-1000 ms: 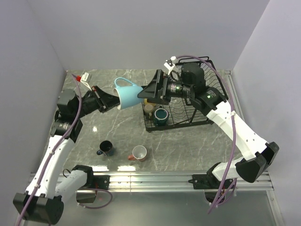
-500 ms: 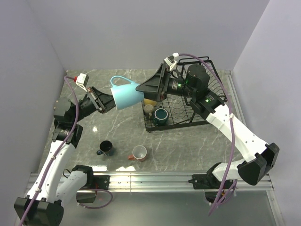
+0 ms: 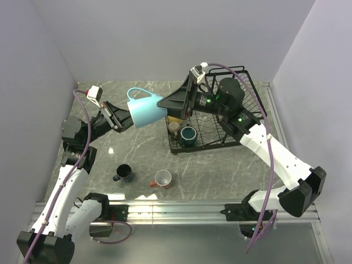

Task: Load the cups into the dish rack

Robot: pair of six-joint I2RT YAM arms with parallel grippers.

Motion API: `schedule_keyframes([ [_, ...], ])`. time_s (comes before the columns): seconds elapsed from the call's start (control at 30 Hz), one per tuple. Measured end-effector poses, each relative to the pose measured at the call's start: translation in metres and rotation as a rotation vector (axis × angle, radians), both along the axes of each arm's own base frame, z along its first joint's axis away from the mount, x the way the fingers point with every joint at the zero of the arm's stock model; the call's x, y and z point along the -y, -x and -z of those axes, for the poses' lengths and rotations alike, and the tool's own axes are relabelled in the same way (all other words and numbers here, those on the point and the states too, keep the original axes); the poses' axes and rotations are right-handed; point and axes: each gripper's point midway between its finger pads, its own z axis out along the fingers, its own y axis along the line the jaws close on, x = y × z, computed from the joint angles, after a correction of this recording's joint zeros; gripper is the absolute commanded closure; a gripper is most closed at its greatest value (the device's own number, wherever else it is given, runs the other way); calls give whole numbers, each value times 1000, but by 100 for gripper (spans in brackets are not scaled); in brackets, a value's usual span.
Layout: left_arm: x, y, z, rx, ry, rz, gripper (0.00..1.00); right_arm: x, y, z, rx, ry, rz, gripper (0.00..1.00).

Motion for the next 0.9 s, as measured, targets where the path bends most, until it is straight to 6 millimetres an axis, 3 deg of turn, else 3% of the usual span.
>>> schedule_keyframes([
  [0.23, 0, 1, 3, -7, 0, -1, 100, -13, 2, 6, -14, 12, -22, 5],
  [0.47, -1, -1, 6, -14, -10, -7, 100, -23, -1, 13, -29, 27, -28, 21],
  [0.63, -1, -1, 8, -17, -10, -8, 100, -23, -2, 14, -28, 27, -23, 41],
  [0.77, -1, -2, 10, -21, -5, -6, 100, -24, -3, 15, -34, 31, -17, 68],
  [0.87, -1, -2, 11, -22, -6, -7, 98, -24, -4, 16, -35, 31, -12, 100],
  [0.9, -1, -2, 11, -23, -7, -8, 95, -25, -4, 16, -34, 31, -10, 100],
])
